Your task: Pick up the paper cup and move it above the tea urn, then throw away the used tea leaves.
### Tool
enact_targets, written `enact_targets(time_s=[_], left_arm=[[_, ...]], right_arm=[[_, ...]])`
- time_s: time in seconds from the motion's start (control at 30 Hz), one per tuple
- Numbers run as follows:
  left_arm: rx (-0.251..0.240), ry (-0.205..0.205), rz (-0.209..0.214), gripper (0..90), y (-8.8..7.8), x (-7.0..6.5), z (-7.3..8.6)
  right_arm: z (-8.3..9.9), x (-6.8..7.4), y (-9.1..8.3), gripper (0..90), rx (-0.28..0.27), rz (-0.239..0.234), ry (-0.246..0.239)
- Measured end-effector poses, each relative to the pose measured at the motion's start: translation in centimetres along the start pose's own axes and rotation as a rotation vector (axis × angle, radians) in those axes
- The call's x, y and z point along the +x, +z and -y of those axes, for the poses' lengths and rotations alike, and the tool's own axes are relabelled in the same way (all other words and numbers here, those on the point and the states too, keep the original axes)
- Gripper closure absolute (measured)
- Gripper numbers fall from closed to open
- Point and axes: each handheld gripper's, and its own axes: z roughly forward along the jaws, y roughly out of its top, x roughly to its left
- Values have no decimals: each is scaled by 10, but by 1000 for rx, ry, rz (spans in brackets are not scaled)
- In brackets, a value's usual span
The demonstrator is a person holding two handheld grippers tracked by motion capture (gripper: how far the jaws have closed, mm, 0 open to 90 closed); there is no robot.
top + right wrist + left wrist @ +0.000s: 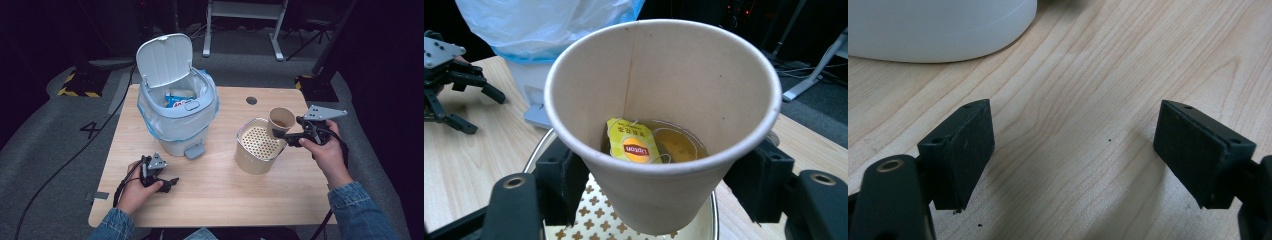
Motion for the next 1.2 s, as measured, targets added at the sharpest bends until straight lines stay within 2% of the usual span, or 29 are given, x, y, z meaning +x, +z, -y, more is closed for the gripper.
enact_targets(time_s=[0.27, 0.4, 0.7, 0.83, 0.9, 0.93, 0.97, 1.03, 1.1, 1.13, 1.17, 1.2], left_arm=[[0, 0, 0, 172, 0, 0, 0], [0, 0, 0, 172, 0, 0, 0], [0, 0, 1, 171, 0, 0, 0], [0, 0, 2, 171, 0, 0, 0], [0, 0, 1, 171, 0, 0, 0], [0, 0, 1, 171, 0, 0, 0], [0, 0, 1, 171, 0, 0, 0], [0, 0, 1, 171, 0, 0, 0], [0, 0, 1, 171, 0, 0, 0], [0, 0, 1, 171, 0, 0, 0], [0, 0, 1, 171, 0, 0, 0], [0, 0, 1, 171, 0, 0, 0]], right_arm=[[-2, -4, 3, 318, 14, 20, -13], [-3, -8, 2, 318, 31, 45, -35], [-9, -5, 1, 318, 48, 61, -89], [-13, -2, 1, 319, 68, 87, -147], [-14, -1, 1, 320, 78, 107, -205], [-16, 1, 2, 321, 102, 124, -261], [-16, 1, 2, 321, 102, 124, -261], [-16, 3, 4, 322, 116, 141, -321], [-17, 4, 5, 324, 131, 156, -362], [-16, 6, 6, 327, 152, 187, -435], [-16, 6, 6, 327, 152, 187, -435], [-16, 7, 6, 328, 162, 199, -467]])
